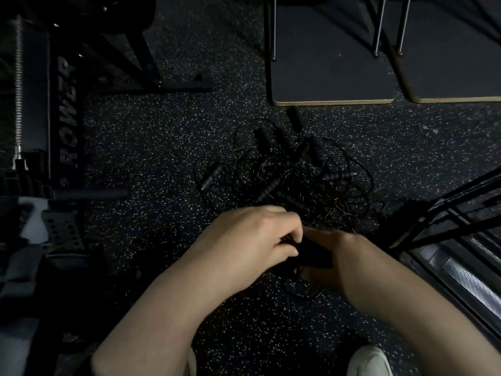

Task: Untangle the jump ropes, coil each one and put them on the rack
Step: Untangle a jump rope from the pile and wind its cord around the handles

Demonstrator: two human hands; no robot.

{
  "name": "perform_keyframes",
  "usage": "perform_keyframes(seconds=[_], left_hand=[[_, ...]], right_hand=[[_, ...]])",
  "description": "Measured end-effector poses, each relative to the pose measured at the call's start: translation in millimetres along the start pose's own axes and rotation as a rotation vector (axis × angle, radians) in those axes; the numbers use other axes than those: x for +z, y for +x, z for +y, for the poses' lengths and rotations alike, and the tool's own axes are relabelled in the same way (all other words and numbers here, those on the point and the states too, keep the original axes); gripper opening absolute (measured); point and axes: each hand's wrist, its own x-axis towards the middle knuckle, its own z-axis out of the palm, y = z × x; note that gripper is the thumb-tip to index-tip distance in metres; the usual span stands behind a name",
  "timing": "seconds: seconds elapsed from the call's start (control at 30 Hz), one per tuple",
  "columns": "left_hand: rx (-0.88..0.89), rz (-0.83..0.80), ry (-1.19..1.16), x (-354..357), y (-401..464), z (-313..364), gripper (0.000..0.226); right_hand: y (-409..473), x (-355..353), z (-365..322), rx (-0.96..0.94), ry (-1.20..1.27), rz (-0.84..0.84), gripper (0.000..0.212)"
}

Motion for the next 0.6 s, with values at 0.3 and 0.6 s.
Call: perform_keyframes(seconds=[0.3,0.6], left_hand=[[-0.083,-0.019,-0.414,-15,-4,-23,0.019],[-0.057,-0.084,-0.673,-21,1,-21,0.017]], right_hand=[[-18,-18,-11,-0.164,0.417,-0.286,0.034],[-22,-16,-11,-0.386,0.869,-0.318,0.044]])
